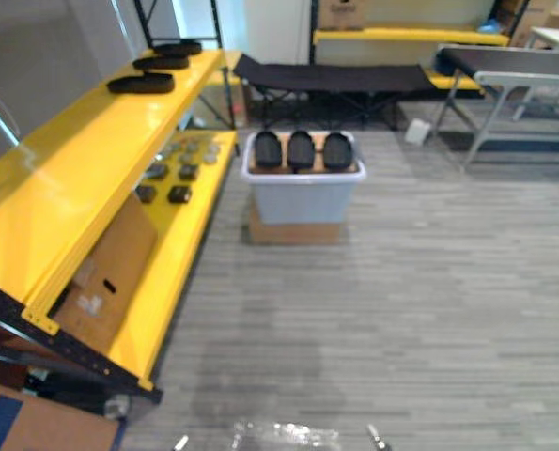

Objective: Walk over and take plastic housings, then place them on the shelf

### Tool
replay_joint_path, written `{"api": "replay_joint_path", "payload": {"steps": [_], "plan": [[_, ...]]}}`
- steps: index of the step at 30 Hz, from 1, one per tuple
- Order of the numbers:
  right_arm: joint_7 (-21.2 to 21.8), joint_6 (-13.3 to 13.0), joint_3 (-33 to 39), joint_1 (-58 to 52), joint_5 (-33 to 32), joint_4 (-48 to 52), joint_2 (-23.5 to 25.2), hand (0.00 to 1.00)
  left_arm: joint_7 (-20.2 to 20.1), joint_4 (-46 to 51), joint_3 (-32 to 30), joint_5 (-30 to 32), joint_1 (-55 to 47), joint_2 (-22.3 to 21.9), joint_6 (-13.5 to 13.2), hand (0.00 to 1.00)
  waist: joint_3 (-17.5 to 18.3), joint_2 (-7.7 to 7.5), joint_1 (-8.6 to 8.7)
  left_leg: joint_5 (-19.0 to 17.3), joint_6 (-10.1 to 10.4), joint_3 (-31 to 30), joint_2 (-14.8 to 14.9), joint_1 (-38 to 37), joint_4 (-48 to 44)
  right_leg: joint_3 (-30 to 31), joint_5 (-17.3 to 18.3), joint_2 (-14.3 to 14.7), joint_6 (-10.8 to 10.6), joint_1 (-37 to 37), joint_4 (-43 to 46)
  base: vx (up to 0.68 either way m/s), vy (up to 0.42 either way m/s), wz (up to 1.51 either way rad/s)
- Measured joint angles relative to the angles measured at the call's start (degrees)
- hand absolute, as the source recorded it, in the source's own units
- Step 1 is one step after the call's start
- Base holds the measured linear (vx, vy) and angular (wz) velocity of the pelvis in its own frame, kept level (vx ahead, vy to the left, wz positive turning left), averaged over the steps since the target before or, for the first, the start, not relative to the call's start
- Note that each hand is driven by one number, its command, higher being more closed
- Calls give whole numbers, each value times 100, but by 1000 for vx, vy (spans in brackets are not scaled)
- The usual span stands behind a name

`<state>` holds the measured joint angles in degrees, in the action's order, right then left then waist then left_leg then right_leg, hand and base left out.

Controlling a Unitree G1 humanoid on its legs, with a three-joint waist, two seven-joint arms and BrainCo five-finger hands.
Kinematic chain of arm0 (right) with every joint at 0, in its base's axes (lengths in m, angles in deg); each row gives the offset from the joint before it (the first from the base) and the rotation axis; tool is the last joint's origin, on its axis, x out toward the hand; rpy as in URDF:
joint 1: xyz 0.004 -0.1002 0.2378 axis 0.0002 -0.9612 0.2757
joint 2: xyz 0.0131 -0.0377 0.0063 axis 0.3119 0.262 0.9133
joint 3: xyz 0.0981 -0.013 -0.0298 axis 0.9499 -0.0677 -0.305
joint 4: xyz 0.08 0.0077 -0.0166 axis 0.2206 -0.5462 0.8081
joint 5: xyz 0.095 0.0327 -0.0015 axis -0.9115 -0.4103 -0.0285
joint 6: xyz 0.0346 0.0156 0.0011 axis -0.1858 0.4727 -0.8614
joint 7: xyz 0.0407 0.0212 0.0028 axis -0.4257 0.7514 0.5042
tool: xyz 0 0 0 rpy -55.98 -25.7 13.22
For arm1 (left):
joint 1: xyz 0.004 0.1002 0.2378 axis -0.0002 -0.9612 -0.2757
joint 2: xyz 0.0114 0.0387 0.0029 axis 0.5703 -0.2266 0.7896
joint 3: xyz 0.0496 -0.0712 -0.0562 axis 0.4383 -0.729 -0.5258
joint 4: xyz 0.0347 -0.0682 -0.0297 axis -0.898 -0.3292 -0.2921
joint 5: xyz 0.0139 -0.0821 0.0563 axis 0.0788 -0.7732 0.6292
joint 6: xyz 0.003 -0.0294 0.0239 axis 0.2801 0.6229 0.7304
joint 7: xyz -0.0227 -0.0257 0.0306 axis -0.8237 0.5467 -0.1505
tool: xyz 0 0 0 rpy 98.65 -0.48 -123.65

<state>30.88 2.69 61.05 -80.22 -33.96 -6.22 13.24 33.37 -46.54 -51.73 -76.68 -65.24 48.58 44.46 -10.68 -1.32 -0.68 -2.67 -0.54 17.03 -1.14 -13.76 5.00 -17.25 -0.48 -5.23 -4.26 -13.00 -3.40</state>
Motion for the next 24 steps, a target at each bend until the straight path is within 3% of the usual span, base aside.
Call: {"api": "replay_joint_path", "payload": {"steps": [2, 4, 6, 7, 9, 10, 12, 15, 16, 17, 18, 19, 20, 22, 23, 24], "plan": [[9, -19, 4, 9, 0, 22, -4, 0, -4, -1, 137, 72, 34, 45, 7, 0, -7, 2, 9, -90, -39, -37, -18, 84, -3, -18, 333, -100, -56, 273, 525, 2, 19, 11], [1, -25, 9, 79, -16, 51, -52, 0, -70, 7, 450, 442, 162, 178, 80, 0, -92, -37, 20, -158, -154, -115, -88, 181, -10, 28, 779, -469, -297, 1126, 2260, 33, 64, 16], [-4, -43, 5, 223, -148, 54, -85, 0, -25, 6, 563, 751, 316, 250, 93, 0, -354, 12, 107, -157, -282, -142, -12, 75, -188, 2, 843, -708, -287, 1734, 3613, 77, 68, 12], [39, -35, -21, 229, -256, 57, -52, 0, 75, 3, 611, 953, 346, 297, 93, 0, -470, -34, 113, -320, -273, -132, 78, 89, -421, 11, 993, -687, -127, 1773, 3573, 93, 57, 4], [102, -38, -56, 248, -277, 61, -8, 0, 114, -20, 610, 996, 428, 361, 138, 0, -584, -111, 108, -521, -198, -59, 247, 110, -640, 21, 1045, -583, -153, 1902, 2962, 147, 19, -21], [112, -31, -45, 204, -222, 60, 18, 0, 149, -58, 601, 1011, 506, 372, 159, 0, -616, -106, 116, -634, -119, -25, 395, 144, -784, 10, 949, -478, -229, 1967, 2332, 199, -11, -19], [115, -13, 110, 52, -22, 69, 74, 0, 259, -57, 549, 962, 554, 356, 140, 0, -616, -107, 92, -889, 80, 112, 581, 147, -1090, -12, 587, -380, -177, 2109, 1654, 200, -34, -31], [156, 61, 197, -341, 520, 138, 158, 0, 382, -6, 419, 821, 542, 323, 131, 0, -612, -115, 95, -1474, 402, 184, 703, -76, -1581, 11, 357, -428, -58, 2096, 1567, 351, -170, -19], [150, 150, 287, -438, 693, 126, 163, 0, 446, 18, 405, 655, 546, 313, 115, 0, -609, -99, 106, -1716, 543, 154, 758, -141, -1729, 12, 225, -452, 107, 2112, 1726, 390, -252, 15], [123, 200, 392, -442, 782, 107, 160, 0, 537, 49, 357, 540, 556, 227, 105, 0, -589, 18, 161, -1858, 604, 82, 892, -150, -1791, -38, 78, -403, 197, 2163, 1968, 412, -286, 27], [155, 224, 523, -489, 816, 118, 102, 0, 598, 101, 327, 353, 533, 102, 103, 0, -499, 207, 183, -1905, 684, 64, 1108, -163, -1766, -118, 85, -262, 204, 2209, 2136, 355, -228, 30], [167, 222, 551, -504, 853, 123, 53, 0, 611, 143, 305, 214, 449, 0, 104, 0, -406, 293, 175, -1850, 807, 59, 1270, -185, -1842, -194, 119, -142, 247, 2155, 2132, 584, -322, 25], [171, 197, 641, -460, 960, 65, -13, 0, 646, 239, 3, 8, 391, -123, -4, 0, -400, 431, 158, -1668, 846, -174, 1576, 203, -2941, -325, 290, 44, 470, 1942, 2097, 509, -277, 18], [153, 99, 623, -337, 1138, 59, -96, 0, 630, 255, -272, -20, 376, -175, -23, 0, -417, 437, 143, -1281, 753, -289, 1956, 863, -4449, -407, 383, 186, 551, 1521, 1822, 488, -301, 19], [141, 2, 616, -192, 1239, 34, -141, 0, 603, 208, -307, -20, 332, -238, -16, 0, -496, 455, 126, -1382, 770, -283, 2046, 1216, -5297, -455, 372, 323, 554, 818, 1382, 471, -280, 13], [145, -61, 600, -112, 1232, 22, -165, 0, 569, 218, -351, -51, 294, -262, -14, 0, -518, 446, 102, -1441, 758, -274, 1965, 1320, -5363, -451, 380, 326, 567, 593, 1254, 532, -269, -5]]}}
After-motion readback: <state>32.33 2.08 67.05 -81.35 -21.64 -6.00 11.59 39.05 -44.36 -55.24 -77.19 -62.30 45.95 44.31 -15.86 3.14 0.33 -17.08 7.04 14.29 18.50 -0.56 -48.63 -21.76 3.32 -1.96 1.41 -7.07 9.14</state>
